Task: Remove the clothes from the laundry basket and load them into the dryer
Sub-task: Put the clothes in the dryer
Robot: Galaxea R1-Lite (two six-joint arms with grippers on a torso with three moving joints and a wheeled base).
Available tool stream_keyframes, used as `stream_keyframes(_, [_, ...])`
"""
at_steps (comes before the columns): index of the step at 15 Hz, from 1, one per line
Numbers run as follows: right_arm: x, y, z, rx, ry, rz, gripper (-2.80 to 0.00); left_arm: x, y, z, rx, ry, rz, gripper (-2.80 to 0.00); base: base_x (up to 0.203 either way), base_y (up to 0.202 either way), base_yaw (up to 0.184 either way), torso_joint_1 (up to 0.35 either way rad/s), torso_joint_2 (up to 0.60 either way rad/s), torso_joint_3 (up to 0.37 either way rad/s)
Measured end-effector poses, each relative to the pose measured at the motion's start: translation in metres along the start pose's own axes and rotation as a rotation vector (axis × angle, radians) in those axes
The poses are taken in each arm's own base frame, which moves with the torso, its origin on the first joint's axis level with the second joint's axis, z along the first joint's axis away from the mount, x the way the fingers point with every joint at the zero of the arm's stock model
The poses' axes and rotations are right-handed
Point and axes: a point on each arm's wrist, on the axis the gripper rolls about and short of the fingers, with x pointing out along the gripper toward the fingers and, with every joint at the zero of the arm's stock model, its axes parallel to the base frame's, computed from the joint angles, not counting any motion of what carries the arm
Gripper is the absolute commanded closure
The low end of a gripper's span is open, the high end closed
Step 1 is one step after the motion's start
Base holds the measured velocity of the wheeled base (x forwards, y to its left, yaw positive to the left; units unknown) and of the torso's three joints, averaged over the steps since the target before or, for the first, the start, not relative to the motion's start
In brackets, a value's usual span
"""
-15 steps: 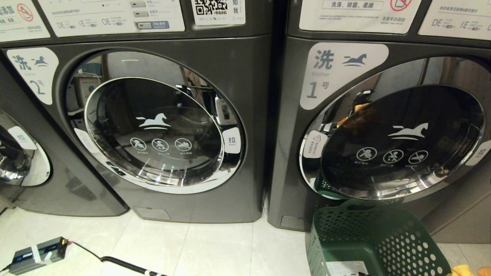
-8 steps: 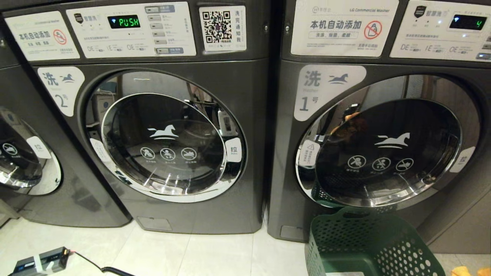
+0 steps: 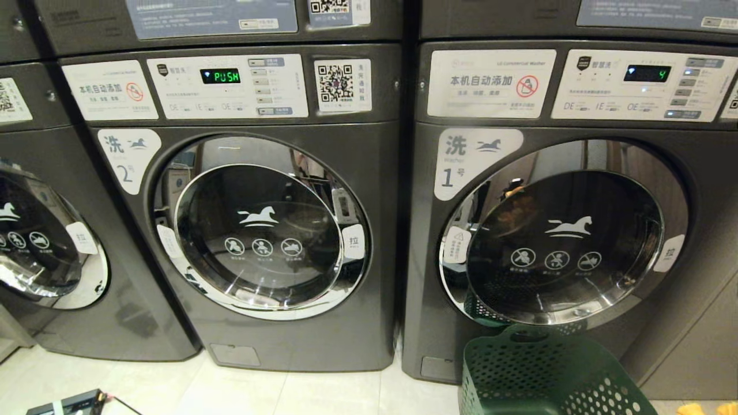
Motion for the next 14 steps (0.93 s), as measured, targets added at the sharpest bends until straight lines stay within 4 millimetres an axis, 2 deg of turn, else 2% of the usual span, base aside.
stream_keyframes(9, [0.0000, -0.0001, 0.0002, 0.018, -0.002, -0.003, 0.00, 0.0000, 0.0000, 0.0002, 0.000, -0.002, -0.001, 0.00, 0.000, 0.007, 0.001, 0.001, 0.00, 0.025])
stream_keyframes(14, [0.0000, -0.0001, 0.0001, 0.020, -0.001, -0.003, 0.00, 0.0000, 0.0000, 0.0001, 0.000, -0.001, -0.001, 0.00, 0.000, 0.179, 0.000, 0.002, 0.00, 0.002])
